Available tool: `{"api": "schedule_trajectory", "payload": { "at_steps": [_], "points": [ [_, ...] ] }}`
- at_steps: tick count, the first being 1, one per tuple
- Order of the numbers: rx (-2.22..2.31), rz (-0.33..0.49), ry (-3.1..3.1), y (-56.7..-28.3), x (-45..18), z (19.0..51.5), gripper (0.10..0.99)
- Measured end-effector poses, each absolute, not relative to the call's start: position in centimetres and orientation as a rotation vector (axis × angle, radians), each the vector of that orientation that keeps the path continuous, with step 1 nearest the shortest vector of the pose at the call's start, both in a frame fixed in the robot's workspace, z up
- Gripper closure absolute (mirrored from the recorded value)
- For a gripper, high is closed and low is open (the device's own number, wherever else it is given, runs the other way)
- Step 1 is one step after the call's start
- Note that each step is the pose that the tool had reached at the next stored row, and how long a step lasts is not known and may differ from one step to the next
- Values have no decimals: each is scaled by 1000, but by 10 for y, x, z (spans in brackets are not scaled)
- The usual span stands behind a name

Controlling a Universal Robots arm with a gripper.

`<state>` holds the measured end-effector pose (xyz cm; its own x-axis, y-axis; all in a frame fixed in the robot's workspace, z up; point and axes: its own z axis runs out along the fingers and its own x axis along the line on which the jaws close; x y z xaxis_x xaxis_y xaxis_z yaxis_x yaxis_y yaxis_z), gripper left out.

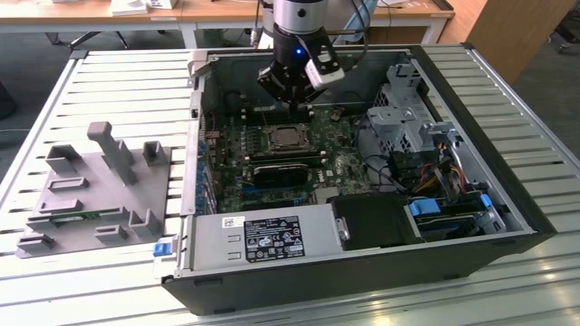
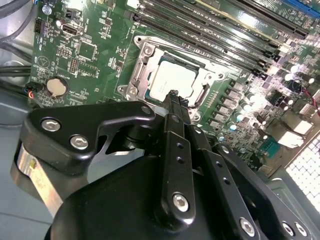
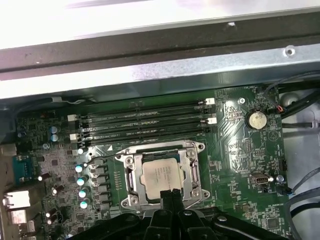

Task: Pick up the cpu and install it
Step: 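Install the first cpu locking lever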

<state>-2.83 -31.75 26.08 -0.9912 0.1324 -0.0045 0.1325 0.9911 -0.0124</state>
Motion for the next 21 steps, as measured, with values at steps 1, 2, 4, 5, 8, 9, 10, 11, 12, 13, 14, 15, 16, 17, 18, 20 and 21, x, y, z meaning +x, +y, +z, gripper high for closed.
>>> {"api": "schedule_trajectory", "payload": {
  "at_steps": [1,2,4,5,8,9,10,11,12,13,14,15,16,17,18,20,21],
  "points": [
    [202,-20,3131,-317,-28,261,980],
    [195,-20,3132,-317,-28,261,980],
    [183,-20,3133,-317,-28,261,980],
    [176,-20,3133,-317,-28,261,980],
    [159,-20,3134,-317,-28,261,980],
    [153,-20,3134,-317,-28,261,980],
    [148,-20,3134,-317,-28,261,980],
    [142,-20,3134,-317,-28,261,980],
    [135,-20,3135,-317,-28,261,980],
    [129,-20,3135,-317,-28,261,980],
    [122,-20,3135,-317,-28,261,980],
    [116,-20,3135,-317,-28,261,980],
    [110,-20,3136,-317,-28,261,980],
    [104,-20,3136,-317,-28,261,980],
    [98,-20,3136,-317,-28,261,980],
    [86,-20,3136,-317,-28,261,980],
    [80,-20,3136,-317,-28,261,980]
  ]
}}
